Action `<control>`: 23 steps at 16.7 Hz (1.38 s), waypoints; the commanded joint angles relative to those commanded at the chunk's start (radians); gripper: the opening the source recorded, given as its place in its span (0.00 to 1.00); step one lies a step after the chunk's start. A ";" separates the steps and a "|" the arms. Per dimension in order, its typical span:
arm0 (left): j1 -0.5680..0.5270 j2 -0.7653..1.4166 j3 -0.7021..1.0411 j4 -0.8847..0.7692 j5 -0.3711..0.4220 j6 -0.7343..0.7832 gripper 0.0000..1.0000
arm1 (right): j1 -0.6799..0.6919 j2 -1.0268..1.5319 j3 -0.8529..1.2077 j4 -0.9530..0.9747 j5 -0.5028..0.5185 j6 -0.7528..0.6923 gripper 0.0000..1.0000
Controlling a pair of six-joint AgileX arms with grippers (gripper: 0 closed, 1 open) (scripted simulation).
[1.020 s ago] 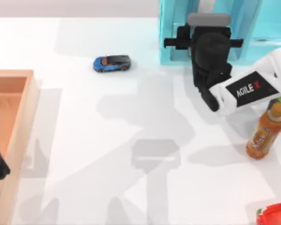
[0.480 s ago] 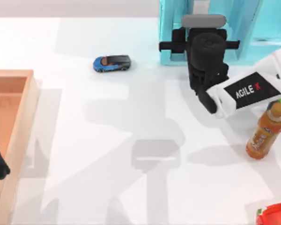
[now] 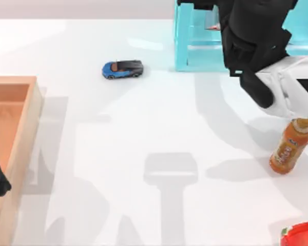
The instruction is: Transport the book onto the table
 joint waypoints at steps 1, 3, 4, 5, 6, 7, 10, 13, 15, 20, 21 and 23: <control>0.000 0.000 0.000 0.000 0.000 0.000 1.00 | 0.009 -0.081 -0.037 -0.023 0.019 0.000 0.00; 0.000 0.000 0.000 0.000 0.000 0.000 1.00 | 0.035 -0.214 -0.127 -0.080 0.057 0.000 0.00; 0.000 0.000 0.000 0.000 0.000 0.000 1.00 | 0.053 -0.265 -0.172 -0.113 0.076 0.001 0.00; 0.000 0.000 0.000 0.000 0.000 0.000 1.00 | 0.072 -0.305 -0.212 -0.145 0.094 0.001 0.00; 0.000 0.000 0.000 0.000 0.000 0.000 1.00 | 0.092 -0.334 -0.243 -0.173 0.107 0.002 0.00; 0.000 0.000 0.000 0.000 0.000 0.000 1.00 | 0.108 -0.354 -0.265 -0.194 0.118 0.004 0.00; 0.000 0.000 0.000 0.000 0.000 0.000 1.00 | 0.119 -0.363 -0.278 -0.207 0.125 0.005 0.00; 0.000 0.000 0.000 0.000 0.000 0.000 1.00 | 0.115 -0.355 -0.277 -0.205 0.124 0.004 0.00; 0.000 0.000 0.000 0.000 0.000 0.000 1.00 | 0.137 -0.339 -0.268 -0.203 0.136 -0.029 0.00; 0.000 0.000 0.000 0.000 0.000 0.000 1.00 | 0.281 -0.224 -0.232 -0.209 0.214 -0.295 0.00; 0.000 0.000 0.000 0.000 0.000 0.000 1.00 | 0.319 -0.194 -0.227 -0.215 0.233 -0.379 0.00; 0.000 0.000 0.000 0.000 0.000 0.000 1.00 | 0.401 -0.132 -0.221 -0.231 0.270 -0.571 0.00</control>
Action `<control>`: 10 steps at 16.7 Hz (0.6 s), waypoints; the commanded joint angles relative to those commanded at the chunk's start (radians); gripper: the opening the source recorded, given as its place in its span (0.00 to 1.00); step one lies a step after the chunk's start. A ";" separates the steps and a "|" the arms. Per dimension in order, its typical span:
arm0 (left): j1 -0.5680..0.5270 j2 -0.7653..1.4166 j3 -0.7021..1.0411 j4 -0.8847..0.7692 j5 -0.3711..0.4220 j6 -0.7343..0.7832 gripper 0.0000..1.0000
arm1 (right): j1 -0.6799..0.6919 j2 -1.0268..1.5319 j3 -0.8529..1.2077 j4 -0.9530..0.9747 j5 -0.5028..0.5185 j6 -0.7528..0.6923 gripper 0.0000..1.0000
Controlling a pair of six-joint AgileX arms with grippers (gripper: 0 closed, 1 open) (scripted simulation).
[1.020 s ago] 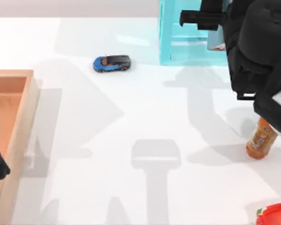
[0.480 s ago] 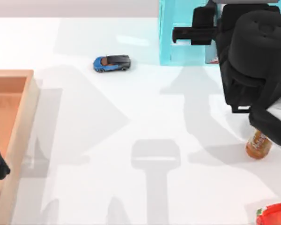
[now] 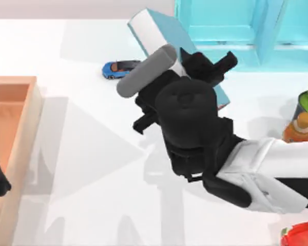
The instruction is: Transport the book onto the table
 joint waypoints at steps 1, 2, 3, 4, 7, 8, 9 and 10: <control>0.000 0.000 0.000 0.000 0.000 0.000 1.00 | 0.041 0.031 0.001 -0.010 0.017 -0.098 0.00; 0.000 0.000 0.000 0.000 0.000 0.000 1.00 | 0.082 0.060 0.001 -0.020 0.033 -0.189 0.00; 0.000 0.000 0.000 0.000 0.000 0.000 1.00 | 0.119 0.087 0.001 -0.031 0.047 -0.269 0.00; 0.000 0.000 0.000 0.000 0.000 0.000 1.00 | 0.154 0.111 -0.001 -0.042 0.059 -0.339 0.00; 0.000 0.000 0.000 0.000 0.000 0.000 1.00 | 0.236 0.162 -0.007 -0.069 0.083 -0.491 0.00; 0.000 0.000 0.000 0.000 0.000 0.000 1.00 | 0.253 0.172 -0.009 -0.075 0.087 -0.521 0.00; 0.000 0.000 0.000 0.000 0.000 0.000 1.00 | 0.265 0.179 -0.010 -0.079 0.090 -0.540 0.00; 0.000 0.000 0.000 0.000 0.000 0.000 1.00 | 0.270 0.182 -0.011 -0.081 0.091 -0.550 0.00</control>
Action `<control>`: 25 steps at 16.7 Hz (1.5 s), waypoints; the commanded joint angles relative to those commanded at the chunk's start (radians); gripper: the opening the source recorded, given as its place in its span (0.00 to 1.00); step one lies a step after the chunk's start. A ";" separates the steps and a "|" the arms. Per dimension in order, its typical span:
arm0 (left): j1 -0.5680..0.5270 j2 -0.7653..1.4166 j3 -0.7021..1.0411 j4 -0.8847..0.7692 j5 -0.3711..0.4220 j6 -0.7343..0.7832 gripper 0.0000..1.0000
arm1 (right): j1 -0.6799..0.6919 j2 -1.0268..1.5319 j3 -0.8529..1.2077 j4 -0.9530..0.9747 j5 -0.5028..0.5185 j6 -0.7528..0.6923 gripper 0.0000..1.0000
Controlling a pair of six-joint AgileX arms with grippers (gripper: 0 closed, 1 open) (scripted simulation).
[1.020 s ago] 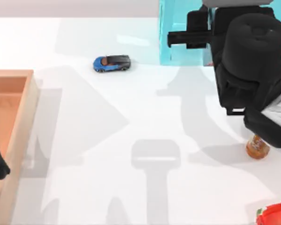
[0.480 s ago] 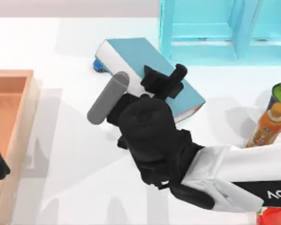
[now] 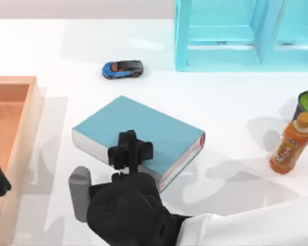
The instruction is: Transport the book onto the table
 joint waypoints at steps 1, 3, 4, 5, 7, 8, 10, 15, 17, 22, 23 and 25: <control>0.000 0.000 0.000 0.000 0.000 0.000 1.00 | 0.000 0.000 0.000 0.000 0.000 0.000 0.00; 0.000 0.000 0.000 0.000 0.000 0.000 1.00 | 0.000 0.000 0.000 0.000 0.000 0.000 0.00; 0.000 0.000 0.000 0.000 0.000 0.000 1.00 | -0.004 0.000 -0.002 0.001 -0.003 0.008 0.00; 0.000 0.000 0.000 0.000 0.000 0.000 1.00 | -0.002 -0.001 -0.003 0.000 -0.001 0.008 0.00; 0.000 0.000 0.000 0.000 0.000 0.000 1.00 | 0.009 -0.006 -0.005 -0.009 0.008 0.010 0.00; 0.000 0.000 0.000 0.000 0.000 0.000 1.00 | 0.013 -0.008 -0.006 -0.011 0.011 0.010 0.00; 0.000 0.000 0.000 0.000 0.000 0.000 1.00 | 0.013 -0.008 -0.006 -0.011 0.011 0.010 0.00; 0.000 0.000 0.000 0.000 0.000 0.000 1.00 | 0.008 0.041 -0.019 0.046 0.011 0.015 0.00; 0.000 0.000 0.000 0.000 0.000 0.000 1.00 | 0.008 0.074 -0.029 0.089 0.011 0.015 0.00; 0.000 0.000 0.000 0.000 0.000 0.000 1.00 | 0.009 0.088 -0.034 0.107 0.010 0.015 0.00; 0.000 0.000 0.000 0.000 0.000 0.000 1.00 | 0.009 0.088 -0.034 0.107 0.010 0.015 0.08; 0.000 0.000 0.000 0.000 0.000 0.000 1.00 | 0.009 0.088 -0.034 0.107 0.010 0.015 0.23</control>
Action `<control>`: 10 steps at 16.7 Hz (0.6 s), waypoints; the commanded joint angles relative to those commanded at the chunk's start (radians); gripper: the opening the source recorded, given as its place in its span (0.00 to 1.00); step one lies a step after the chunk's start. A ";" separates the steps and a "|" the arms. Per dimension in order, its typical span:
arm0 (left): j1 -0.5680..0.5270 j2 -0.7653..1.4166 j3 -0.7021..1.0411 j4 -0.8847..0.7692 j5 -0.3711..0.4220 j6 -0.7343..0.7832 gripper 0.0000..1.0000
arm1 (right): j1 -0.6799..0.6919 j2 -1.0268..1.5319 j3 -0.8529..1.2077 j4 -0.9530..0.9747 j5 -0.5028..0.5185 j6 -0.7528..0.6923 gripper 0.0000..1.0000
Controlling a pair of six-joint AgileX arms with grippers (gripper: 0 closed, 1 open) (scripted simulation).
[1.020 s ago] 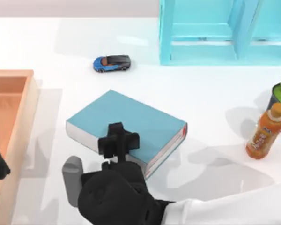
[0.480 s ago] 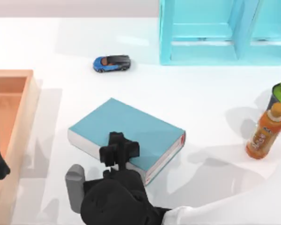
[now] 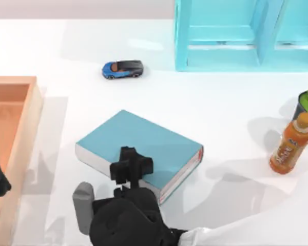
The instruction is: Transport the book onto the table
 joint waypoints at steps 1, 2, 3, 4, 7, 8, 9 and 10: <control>0.000 0.000 0.000 0.000 0.000 0.000 1.00 | 0.000 0.000 0.000 0.000 0.000 0.000 0.30; 0.000 0.000 0.000 0.000 0.000 0.000 1.00 | 0.000 0.000 0.000 0.000 0.000 0.000 0.38; 0.000 0.000 0.000 0.000 0.000 0.000 1.00 | 0.000 0.000 0.000 0.000 0.000 0.000 0.45; 0.000 0.000 0.000 0.000 0.000 0.000 1.00 | 0.000 0.000 0.000 0.000 0.000 0.000 0.53; 0.000 0.000 0.000 0.000 0.000 0.000 1.00 | 0.000 0.000 0.000 0.000 0.000 0.000 0.75; 0.000 0.000 0.000 0.000 0.000 0.000 1.00 | 0.000 0.000 0.000 0.000 0.000 0.000 0.83; 0.000 0.000 0.000 0.000 0.000 0.000 1.00 | 0.000 0.000 0.000 0.000 0.000 0.000 0.90; 0.000 0.000 0.000 0.000 0.000 0.000 1.00 | 0.000 0.000 0.000 0.000 0.000 0.000 0.98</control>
